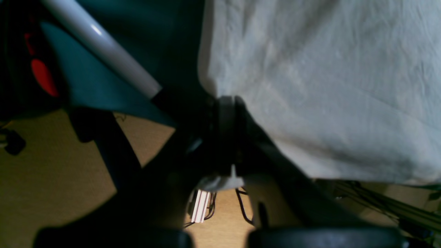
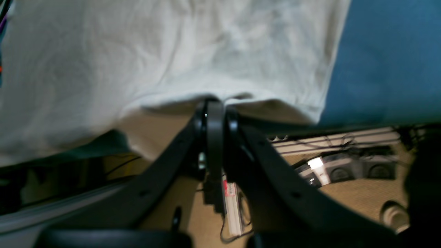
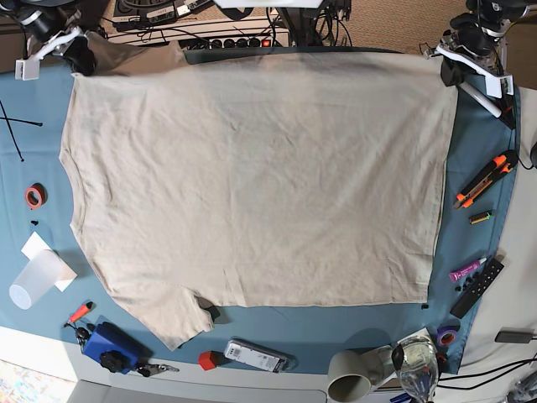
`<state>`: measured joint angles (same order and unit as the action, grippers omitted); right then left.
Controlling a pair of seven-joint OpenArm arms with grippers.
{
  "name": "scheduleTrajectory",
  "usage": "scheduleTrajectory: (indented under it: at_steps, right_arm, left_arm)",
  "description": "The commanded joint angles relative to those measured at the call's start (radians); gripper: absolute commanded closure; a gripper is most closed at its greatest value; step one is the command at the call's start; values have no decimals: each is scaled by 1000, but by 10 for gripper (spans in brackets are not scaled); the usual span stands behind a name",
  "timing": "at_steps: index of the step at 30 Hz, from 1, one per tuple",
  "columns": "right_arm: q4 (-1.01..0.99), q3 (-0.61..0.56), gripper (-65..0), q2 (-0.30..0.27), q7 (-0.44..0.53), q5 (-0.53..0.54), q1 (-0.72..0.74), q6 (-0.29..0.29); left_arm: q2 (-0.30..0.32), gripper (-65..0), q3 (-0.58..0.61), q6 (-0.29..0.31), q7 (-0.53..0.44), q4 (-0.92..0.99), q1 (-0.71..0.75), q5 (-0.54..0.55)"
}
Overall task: Fold the T-shirt properly
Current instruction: 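Fold the shoulder edge over toward the hem with both grippers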
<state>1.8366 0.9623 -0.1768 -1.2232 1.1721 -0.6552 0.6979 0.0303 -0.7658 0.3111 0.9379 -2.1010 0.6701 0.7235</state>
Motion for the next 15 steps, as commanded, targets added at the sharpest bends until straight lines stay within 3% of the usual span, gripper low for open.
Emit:
scheduleTrajectory:
  at_steps: [1,6,15]
  right_arm:
    - [14,12,0,-23,28,6,5,0]
    - [14,12,0,-52,32,-26,45,0]
    - [14,-55,0,-87,66,-114,102,0]
  left_arm:
    - [21,0,1,-16,-34,-18,5,-6]
    - [55,0,18,-76,-48,-18,-26,-88]
    - [56,0,18,-78,-79,-17,-59,-84]
